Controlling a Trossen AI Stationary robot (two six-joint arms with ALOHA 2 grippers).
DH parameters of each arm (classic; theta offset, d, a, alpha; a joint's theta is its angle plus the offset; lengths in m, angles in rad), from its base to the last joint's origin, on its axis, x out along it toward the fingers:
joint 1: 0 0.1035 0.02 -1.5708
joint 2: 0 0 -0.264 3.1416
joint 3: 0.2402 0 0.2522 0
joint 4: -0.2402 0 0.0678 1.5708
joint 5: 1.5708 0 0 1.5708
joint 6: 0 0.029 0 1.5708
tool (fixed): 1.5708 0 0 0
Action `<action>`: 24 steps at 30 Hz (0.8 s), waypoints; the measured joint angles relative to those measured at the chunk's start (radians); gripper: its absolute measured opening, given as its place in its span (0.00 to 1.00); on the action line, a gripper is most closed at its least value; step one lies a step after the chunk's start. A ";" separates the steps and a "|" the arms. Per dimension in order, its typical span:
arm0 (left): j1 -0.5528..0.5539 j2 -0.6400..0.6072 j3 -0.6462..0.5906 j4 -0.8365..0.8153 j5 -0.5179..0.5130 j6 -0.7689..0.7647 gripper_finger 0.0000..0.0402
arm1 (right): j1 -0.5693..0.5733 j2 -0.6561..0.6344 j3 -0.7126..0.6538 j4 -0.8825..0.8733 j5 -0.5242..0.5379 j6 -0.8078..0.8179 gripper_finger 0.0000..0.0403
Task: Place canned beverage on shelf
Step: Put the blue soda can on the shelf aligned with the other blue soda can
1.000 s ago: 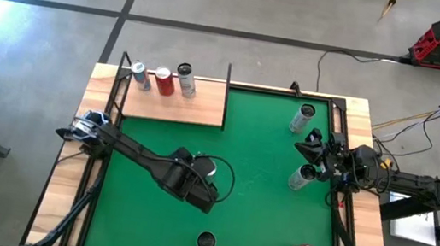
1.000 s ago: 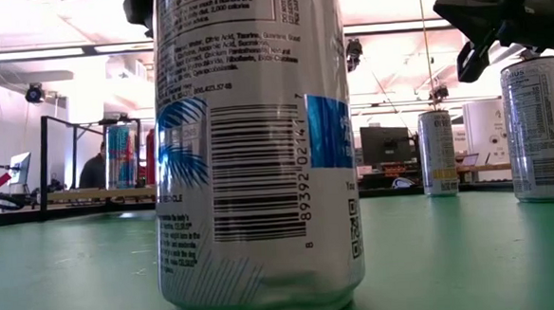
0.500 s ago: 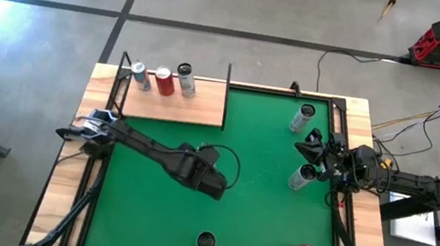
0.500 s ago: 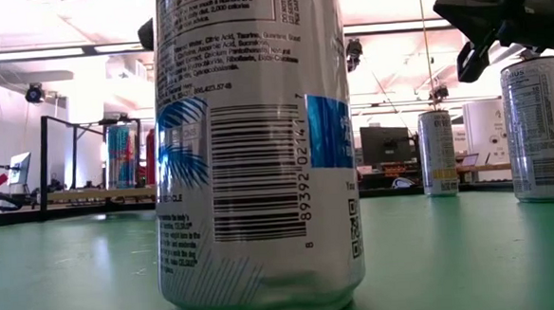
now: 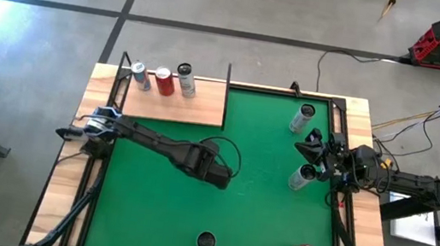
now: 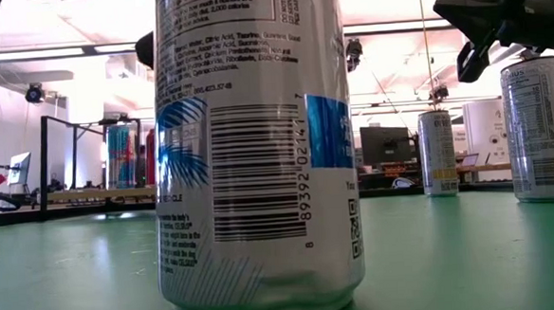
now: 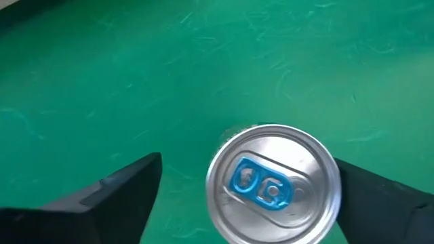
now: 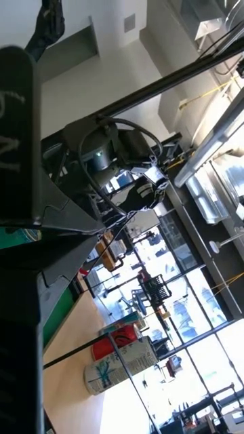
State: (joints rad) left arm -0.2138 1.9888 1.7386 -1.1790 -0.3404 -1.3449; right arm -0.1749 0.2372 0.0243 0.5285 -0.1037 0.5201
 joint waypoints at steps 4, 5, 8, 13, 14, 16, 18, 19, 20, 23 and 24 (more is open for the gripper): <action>0.000 0.001 0.000 0.022 0.001 0.000 0.74 | 0.000 0.000 0.000 0.000 0.000 0.000 0.03; 0.000 0.001 0.000 0.026 0.001 0.000 0.69 | 0.000 0.000 0.000 0.000 0.000 0.000 0.03; -0.001 0.004 0.000 0.032 0.003 -0.001 0.54 | 0.000 0.000 0.000 0.000 0.000 0.000 0.03; -0.002 0.004 0.000 0.032 0.014 0.011 0.54 | 0.000 0.000 0.000 0.000 0.000 0.000 0.03; -0.002 0.004 0.000 0.033 0.015 0.038 0.54 | 0.000 0.000 0.000 0.000 0.000 0.000 0.03; -0.002 0.004 0.000 0.031 0.016 0.112 0.54 | 0.000 0.000 0.000 0.000 0.000 0.000 0.03; -0.003 0.004 0.002 0.025 0.015 0.183 0.54 | 0.000 0.000 0.000 0.000 0.000 0.000 0.03; -0.003 0.002 0.002 0.019 0.012 0.209 0.54 | 0.000 0.000 0.000 0.000 0.000 0.000 0.03; -0.003 0.000 0.002 0.011 0.008 0.239 0.54 | 0.000 0.000 0.000 0.000 0.000 0.000 0.03; -0.003 -0.012 -0.002 0.000 -0.006 0.374 0.54 | 0.000 0.000 0.000 0.000 0.000 0.000 0.03; -0.003 -0.017 -0.002 0.005 -0.008 0.444 0.54 | 0.000 0.000 0.000 0.000 0.000 0.000 0.03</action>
State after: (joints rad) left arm -0.2165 1.9720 1.7363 -1.1738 -0.3481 -0.9013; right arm -0.1751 0.2375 0.0242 0.5285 -0.1036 0.5201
